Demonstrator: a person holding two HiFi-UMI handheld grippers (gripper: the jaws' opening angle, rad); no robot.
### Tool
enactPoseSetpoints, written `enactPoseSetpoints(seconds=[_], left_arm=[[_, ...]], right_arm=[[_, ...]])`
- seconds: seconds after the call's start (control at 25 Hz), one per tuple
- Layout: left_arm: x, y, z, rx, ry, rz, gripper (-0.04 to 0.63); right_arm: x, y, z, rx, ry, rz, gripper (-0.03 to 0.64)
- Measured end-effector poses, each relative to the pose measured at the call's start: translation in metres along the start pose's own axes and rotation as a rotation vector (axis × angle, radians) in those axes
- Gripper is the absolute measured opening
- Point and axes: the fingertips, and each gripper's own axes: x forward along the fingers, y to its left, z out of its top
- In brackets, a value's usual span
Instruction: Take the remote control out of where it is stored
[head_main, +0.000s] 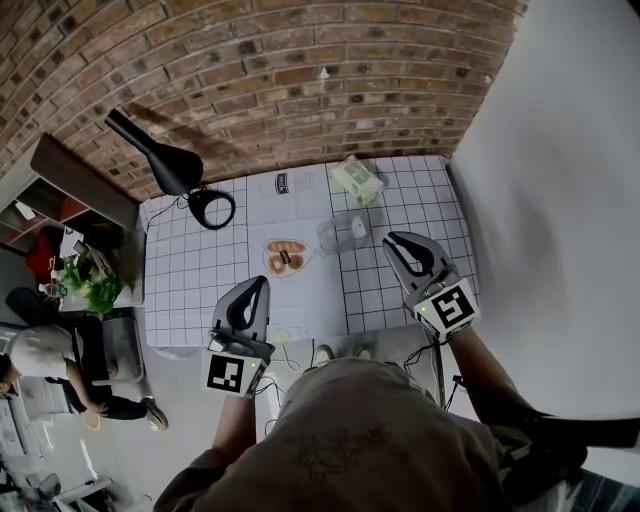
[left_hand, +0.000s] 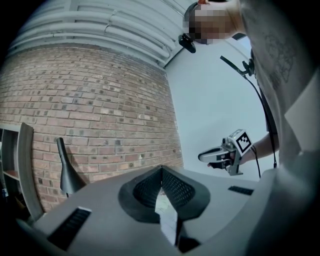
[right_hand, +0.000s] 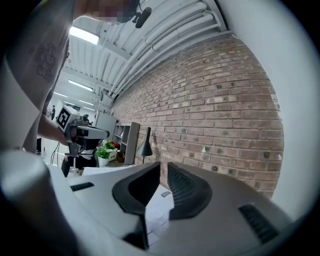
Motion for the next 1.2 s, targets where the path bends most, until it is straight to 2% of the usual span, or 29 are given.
enactPoseSetpoints(seconds=[0.12, 0.36, 0.52, 0.92, 1.2], left_arm=[[-0.002, 0.005, -0.002, 0.004, 0.01, 0.012, 0.005], [-0.009, 0.012, -0.006, -0.002, 0.036, 0.03, 0.005], [-0.014, 0.016, -0.013, -0.011, 0.053, 0.053, 0.005], [-0.022, 0.028, -0.021, -0.027, 0.076, 0.093, 0.005], [-0.024, 0.033, -0.028, -0.032, 0.096, 0.11, 0.005]], right_arm=[[0.02, 0.002, -0.027, 0.018, 0.073, 0.045, 0.095], [0.057, 0.004, -0.078, 0.021, 0.212, 0.073, 0.14], [0.078, 0.0, -0.115, 0.061, 0.329, 0.068, 0.184], [0.115, -0.021, -0.23, 0.106, 0.613, 0.019, 0.224], [0.13, -0.036, -0.278, 0.191, 0.729, -0.014, 0.225]])
